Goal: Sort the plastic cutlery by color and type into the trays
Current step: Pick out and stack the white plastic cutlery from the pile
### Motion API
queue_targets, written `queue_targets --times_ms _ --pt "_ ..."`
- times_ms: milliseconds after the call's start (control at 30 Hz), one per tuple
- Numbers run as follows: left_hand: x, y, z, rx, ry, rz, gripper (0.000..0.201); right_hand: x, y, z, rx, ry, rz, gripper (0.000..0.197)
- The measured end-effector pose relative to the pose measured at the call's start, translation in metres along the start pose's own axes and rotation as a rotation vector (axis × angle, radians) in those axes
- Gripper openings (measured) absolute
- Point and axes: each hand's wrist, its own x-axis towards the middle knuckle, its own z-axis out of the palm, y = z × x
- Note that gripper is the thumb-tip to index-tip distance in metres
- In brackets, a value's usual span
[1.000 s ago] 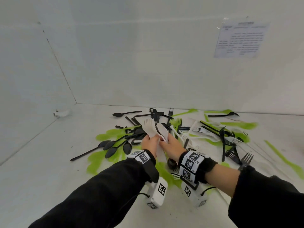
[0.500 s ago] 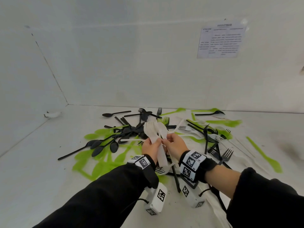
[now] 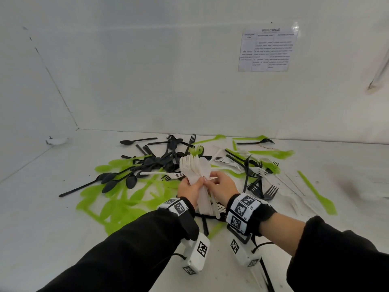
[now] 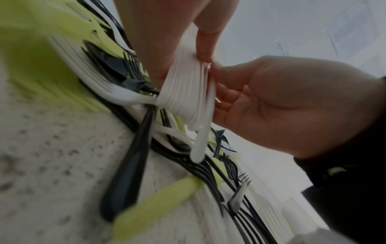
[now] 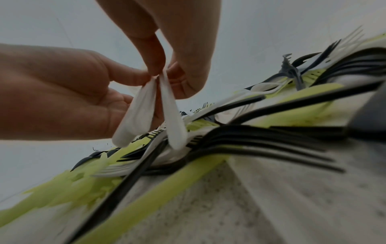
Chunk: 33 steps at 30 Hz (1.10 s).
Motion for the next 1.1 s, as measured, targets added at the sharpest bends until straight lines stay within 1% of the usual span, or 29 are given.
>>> queue_targets --times_ms 67,133,267,333,367,433,533,567,667,733,767,867,933,1033,1100 --pt "-0.002 -0.005 0.006 -0.011 -0.011 -0.007 0.02 -0.003 0.003 -0.007 0.044 0.043 0.014 0.031" --pt "-0.004 -0.008 0.013 -0.032 -0.019 -0.024 0.021 -0.004 0.004 -0.013 0.029 0.055 -0.009 0.031" --pt "-0.009 -0.011 0.023 -0.03 -0.05 -0.032 0.023 -0.003 0.006 -0.026 -0.059 -0.029 -0.024 0.035" --pt "-0.01 -0.01 0.025 -0.006 -0.065 0.001 0.018 0.0 0.007 -0.035 -0.025 -0.039 -0.007 0.035" --pt "-0.011 -0.008 0.025 0.011 -0.072 0.019 0.015 0.001 0.006 -0.039 0.004 -0.044 0.002 0.032" --pt "-0.014 -0.003 0.027 0.035 -0.092 0.049 0.013 0.0 0.003 -0.043 0.024 -0.092 -0.014 0.025" --pt "-0.019 0.002 0.029 0.027 -0.123 0.044 0.013 -0.005 -0.005 -0.047 0.028 -0.186 -0.06 0.014" --pt "-0.021 0.003 0.029 0.012 -0.126 0.045 0.013 -0.006 -0.007 -0.049 0.06 -0.214 -0.056 0.014" --pt "-0.023 0.0 0.026 0.004 -0.113 0.059 0.015 -0.006 -0.008 -0.055 0.118 -0.297 -0.04 0.023" --pt "-0.027 -0.002 0.026 -0.004 -0.122 0.058 0.021 -0.008 -0.006 -0.057 0.107 -0.321 -0.052 0.02" --pt "-0.03 -0.003 0.026 -0.01 -0.135 0.053 0.021 -0.01 -0.005 -0.057 0.104 -0.321 -0.053 0.017" --pt "-0.038 -0.005 0.029 -0.02 -0.13 0.001 0.016 -0.017 -0.002 -0.053 0.101 -0.297 -0.049 0.02" --pt "-0.045 -0.005 0.029 -0.06 -0.131 -0.042 0.023 -0.019 -0.002 -0.05 0.08 -0.3 -0.051 0.018" --pt "-0.054 0.0 0.024 -0.107 -0.116 -0.109 0.024 -0.021 -0.003 -0.048 0.058 -0.318 -0.042 0.019" --pt "-0.058 0.003 0.02 -0.114 -0.107 -0.124 0.026 -0.024 -0.003 -0.046 0.055 -0.333 -0.042 0.019"
